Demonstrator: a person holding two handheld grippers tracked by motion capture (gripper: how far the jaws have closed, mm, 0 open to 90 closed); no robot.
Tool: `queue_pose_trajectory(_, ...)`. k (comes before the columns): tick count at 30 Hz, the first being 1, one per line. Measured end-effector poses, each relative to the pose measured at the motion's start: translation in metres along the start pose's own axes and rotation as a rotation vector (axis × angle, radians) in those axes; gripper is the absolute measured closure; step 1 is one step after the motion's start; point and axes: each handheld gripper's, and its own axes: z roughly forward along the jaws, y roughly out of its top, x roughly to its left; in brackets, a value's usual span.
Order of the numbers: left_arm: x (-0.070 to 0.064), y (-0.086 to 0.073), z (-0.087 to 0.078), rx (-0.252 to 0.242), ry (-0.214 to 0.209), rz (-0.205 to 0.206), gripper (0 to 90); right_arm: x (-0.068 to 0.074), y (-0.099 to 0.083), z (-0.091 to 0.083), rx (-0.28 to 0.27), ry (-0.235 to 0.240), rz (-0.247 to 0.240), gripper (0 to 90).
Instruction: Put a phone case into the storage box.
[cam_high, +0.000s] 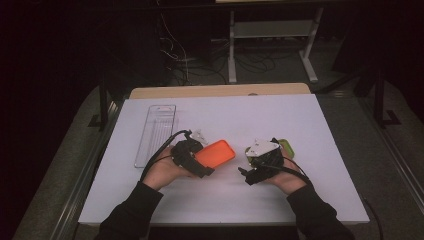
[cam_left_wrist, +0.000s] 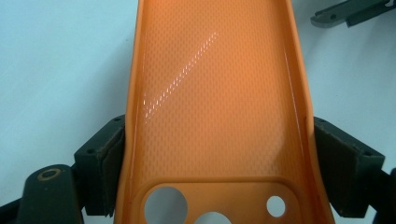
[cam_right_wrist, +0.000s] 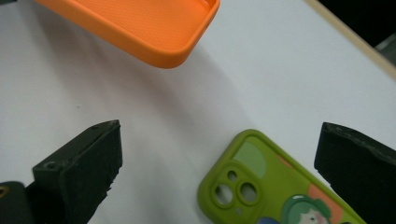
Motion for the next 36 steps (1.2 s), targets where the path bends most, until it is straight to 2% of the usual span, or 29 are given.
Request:
queue_pose_trajectory(4, 0.0, 0.0, 0.0, 0.001, -0.003, 0.002, 15.9, 0.003, 0.001, -0.001, -0.009, -0.031, -0.047, 0.1)
queue_pose_trajectory(7, 0.0, 0.001, 0.0, 0.016, -0.003, 0.027, 15.9, 0.004, 0.002, -0.001, -0.009, -0.056, -0.087, 0.1)
queue_pose_trajectory(8, -0.001, 0.001, 0.001, 0.005, -0.003, 0.016, 15.9, 0.006, 0.002, -0.001, -0.017, -0.064, -0.1, 0.1)
queue_pose_trajectory(12, -0.001, 0.001, 0.002, 0.004, -0.005, 0.013, 15.9, 0.009, 0.003, -0.002, -0.025, -0.091, -0.163, 0.1)
queue_pose_trajectory(16, -0.002, 0.001, 0.003, 0.009, -0.005, 0.018, 15.9, 0.012, 0.003, -0.001, -0.025, -0.103, -0.199, 0.2)
queue_pose_trajectory(19, -0.003, 0.001, 0.004, 0.012, -0.007, 0.018, 15.9, 0.016, 0.003, 0.0, -0.016, -0.133, -0.25, 0.2)
queue_pose_trajectory(21, -0.004, 0.001, 0.005, -0.005, -0.006, 0.0, 15.9, 0.017, 0.003, 0.0, -0.012, -0.16, -0.294, 0.2)
queue_pose_trajectory(23, -0.004, 0.001, 0.005, -0.001, -0.006, 0.005, 15.9, 0.02, 0.003, 0.0, -0.016, -0.176, -0.317, 0.2)
queue_pose_trajectory(24, -0.003, 0.002, 0.004, 0.01, -0.005, 0.02, 15.9, 0.02, 0.003, 0.0, -0.013, -0.187, -0.34, 0.1)
queue_pose_trajectory(29, -0.004, 0.001, 0.005, 0.006, -0.007, 0.018, 15.8, 0.024, 0.003, 0.0, -0.006, -0.213, -0.43, 0.1)
queue_pose_trajectory(33, -0.004, 0.002, 0.005, 0.013, -0.008, 0.013, 15.9, 0.03, 0.004, 0.002, -0.026, -0.259, -0.491, 0.2)
queue_pose_trajectory(34, -0.004, 0.002, 0.005, 0.013, -0.008, 0.015, 15.9, 0.029, 0.004, 0.001, -0.018, -0.266, -0.543, 0.2)
queue_pose_trajectory(36, -0.005, 0.001, 0.006, 0.004, -0.01, 0.001, 15.9, 0.032, 0.004, 0.001, -0.023, -0.283, -0.577, 0.2)
